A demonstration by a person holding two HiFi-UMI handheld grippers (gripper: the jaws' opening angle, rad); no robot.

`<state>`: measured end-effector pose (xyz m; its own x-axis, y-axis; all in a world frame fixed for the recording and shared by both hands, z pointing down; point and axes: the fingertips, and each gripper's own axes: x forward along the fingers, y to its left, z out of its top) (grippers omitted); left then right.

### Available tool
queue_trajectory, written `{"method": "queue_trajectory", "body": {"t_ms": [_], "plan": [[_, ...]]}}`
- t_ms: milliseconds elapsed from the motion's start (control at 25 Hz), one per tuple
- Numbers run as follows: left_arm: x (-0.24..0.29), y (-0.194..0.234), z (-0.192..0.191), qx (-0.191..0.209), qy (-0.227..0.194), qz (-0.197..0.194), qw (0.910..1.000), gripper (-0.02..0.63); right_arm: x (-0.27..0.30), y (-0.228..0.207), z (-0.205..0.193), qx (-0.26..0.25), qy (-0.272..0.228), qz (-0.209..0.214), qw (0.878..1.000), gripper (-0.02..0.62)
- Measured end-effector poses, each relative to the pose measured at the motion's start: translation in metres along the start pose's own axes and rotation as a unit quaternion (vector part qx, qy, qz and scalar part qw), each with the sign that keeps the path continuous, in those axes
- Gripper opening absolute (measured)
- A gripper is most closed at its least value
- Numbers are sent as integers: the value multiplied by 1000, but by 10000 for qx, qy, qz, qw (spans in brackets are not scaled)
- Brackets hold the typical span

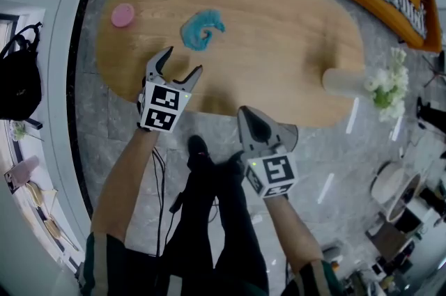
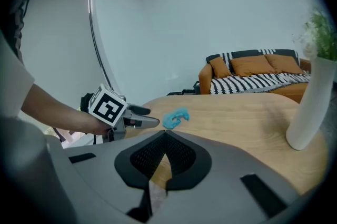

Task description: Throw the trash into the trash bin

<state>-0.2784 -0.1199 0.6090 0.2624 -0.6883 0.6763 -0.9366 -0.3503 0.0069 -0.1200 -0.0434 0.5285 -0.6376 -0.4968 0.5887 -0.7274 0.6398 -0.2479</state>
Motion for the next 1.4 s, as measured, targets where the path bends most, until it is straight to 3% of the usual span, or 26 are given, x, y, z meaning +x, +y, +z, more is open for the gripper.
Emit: {"method": "queue_trajectory", "body": {"t_ms": [200,360,640,680,720,760,1120,1400], "plan": [[46,8,2,195,344,-128,9991,334,-1,-14,-8,-65,208,-194,9996,0],[78,17,-9,323,772,-97,9964,334,-1,-23,-16,59,22,-260,9996,0],[107,26,-21,-46,1245,-102,9922,326,-16,-38,-37,146,187,-442,9987,0],[107,28,-21,-109,1265,-12,9919,264,-18,-41,-39,129,174,-462,9987,0],[105,31,-21,-136,1232,106,9922,119,-20,-44,-40,105,136,-482,9987,0],[102,33,-19,-121,1165,201,9929,28,-23,-46,-41,96,111,-503,9986,0],[71,-14,10,581,516,1,9970,21,-50,-54,-61,295,366,-672,9966,0],[47,-110,29,1242,117,-621,9902,21,-87,-80,-70,336,-97,-899,9953,0]]}}
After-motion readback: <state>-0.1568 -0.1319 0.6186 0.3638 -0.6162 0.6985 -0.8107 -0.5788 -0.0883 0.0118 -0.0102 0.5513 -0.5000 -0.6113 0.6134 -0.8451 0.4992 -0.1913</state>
